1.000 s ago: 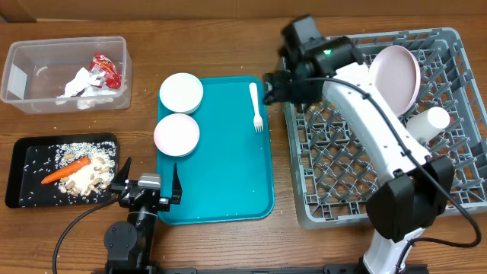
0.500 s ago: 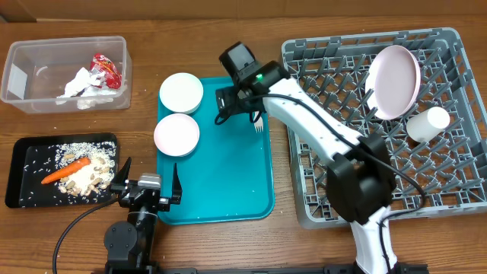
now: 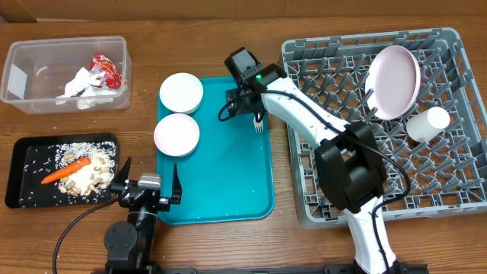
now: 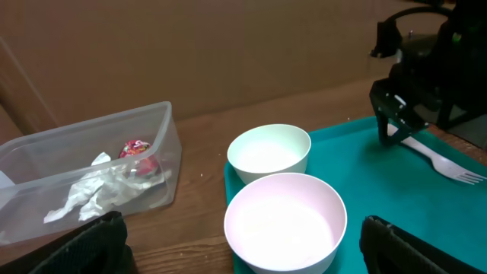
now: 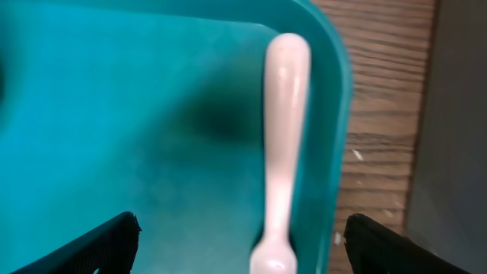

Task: Sort waste into correct bins and load items into the dishwasher rack
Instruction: 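Lower the right gripper onto the white fork and grasp it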

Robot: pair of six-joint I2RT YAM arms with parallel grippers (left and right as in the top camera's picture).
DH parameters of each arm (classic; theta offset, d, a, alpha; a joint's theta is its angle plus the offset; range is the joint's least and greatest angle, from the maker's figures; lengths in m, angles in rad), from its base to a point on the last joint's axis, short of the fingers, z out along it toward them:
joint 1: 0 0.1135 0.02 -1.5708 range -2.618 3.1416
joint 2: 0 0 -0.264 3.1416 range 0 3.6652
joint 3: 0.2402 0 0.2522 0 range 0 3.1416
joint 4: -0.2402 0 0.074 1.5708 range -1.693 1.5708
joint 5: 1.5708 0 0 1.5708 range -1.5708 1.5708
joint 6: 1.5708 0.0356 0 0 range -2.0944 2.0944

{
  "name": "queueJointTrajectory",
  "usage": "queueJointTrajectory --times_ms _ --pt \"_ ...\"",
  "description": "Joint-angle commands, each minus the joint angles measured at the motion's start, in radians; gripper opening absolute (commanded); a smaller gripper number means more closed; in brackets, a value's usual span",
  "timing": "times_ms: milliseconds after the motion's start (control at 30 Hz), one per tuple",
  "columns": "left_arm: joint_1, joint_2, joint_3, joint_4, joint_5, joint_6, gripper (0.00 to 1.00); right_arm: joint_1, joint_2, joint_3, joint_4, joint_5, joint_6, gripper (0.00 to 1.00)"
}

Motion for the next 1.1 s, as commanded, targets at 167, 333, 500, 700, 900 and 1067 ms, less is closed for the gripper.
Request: queueJointTrajectory --times_ms 167,333,500,700,900,1067 --pt "0.006 -0.011 -0.006 0.003 -0.007 0.0 1.0 0.002 0.035 -0.011 0.023 -0.018 0.009 0.9" --pt "0.006 -0.011 -0.006 0.003 -0.007 0.0 1.0 0.005 0.039 -0.012 0.025 -0.024 0.009 0.89" --pt "0.006 -0.011 -0.006 0.003 -0.007 0.0 1.0 0.013 0.04 -0.012 0.027 -0.026 0.028 0.88" --pt "0.006 -0.011 -0.006 0.002 -0.007 0.0 1.0 0.013 0.04 -0.012 0.034 -0.026 0.032 0.86" --pt "0.006 -0.011 -0.006 0.002 -0.007 0.0 1.0 0.013 0.04 -0.012 0.045 -0.026 0.031 0.86" --pt "0.006 -0.011 -0.006 0.002 -0.007 0.0 1.0 0.013 0.04 -0.012 0.052 -0.026 0.031 0.86"
